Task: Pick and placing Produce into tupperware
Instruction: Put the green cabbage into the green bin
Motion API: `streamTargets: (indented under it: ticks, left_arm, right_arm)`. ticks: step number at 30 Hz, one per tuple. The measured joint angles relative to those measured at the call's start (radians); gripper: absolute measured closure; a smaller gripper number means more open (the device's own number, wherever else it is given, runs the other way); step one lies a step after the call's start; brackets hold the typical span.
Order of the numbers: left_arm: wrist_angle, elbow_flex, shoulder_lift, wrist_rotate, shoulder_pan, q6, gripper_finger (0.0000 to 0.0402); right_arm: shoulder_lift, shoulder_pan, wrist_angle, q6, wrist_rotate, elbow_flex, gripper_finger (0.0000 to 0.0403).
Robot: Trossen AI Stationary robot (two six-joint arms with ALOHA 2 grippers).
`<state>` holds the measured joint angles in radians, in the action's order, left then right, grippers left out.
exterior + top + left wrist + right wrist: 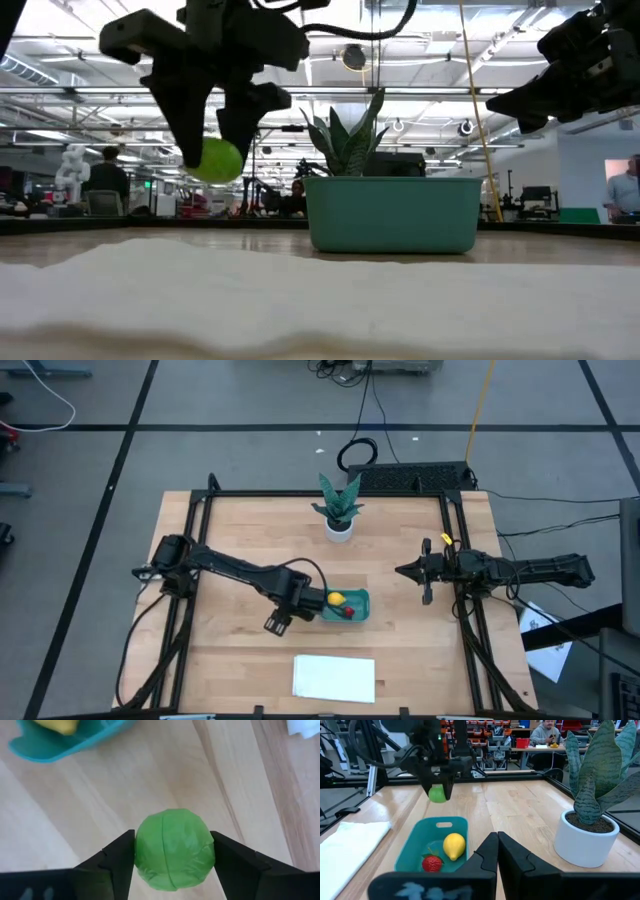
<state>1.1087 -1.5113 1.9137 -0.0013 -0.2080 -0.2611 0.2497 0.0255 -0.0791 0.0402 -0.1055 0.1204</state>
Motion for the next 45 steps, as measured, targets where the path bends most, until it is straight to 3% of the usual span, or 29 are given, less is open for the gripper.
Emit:
streamTargets:
  ticks: [16,22,29,37,45]
  left_arm:
    - [0.029,-0.022,-0.195,-0.027,0.089,0.055,0.0174]
    - [-0.018,-0.022,-0.266,0.024,0.124,0.074,0.0174]
    - [-0.031,-0.022,-0.260,0.059,0.144,0.109,0.0174]
    - [-0.223,-0.022,-0.253,0.133,0.151,0.147,0.0174]
    - [-0.300,-0.022,-0.238,0.157,0.178,0.175,0.0174]
  right_arm:
    - [0.007,0.000,-0.008,-0.003,-0.002,0.000,0.0403]
    - [0.008,0.000,-0.008,-0.003,-0.003,0.000,0.0403]
    - [0.009,0.000,-0.016,-0.003,-0.003,0.000,0.0403]
    - [0.009,0.000,-0.018,-0.004,-0.003,0.000,0.0403]
    - [0.009,0.000,-0.019,-0.008,-0.003,0.000,0.0403]
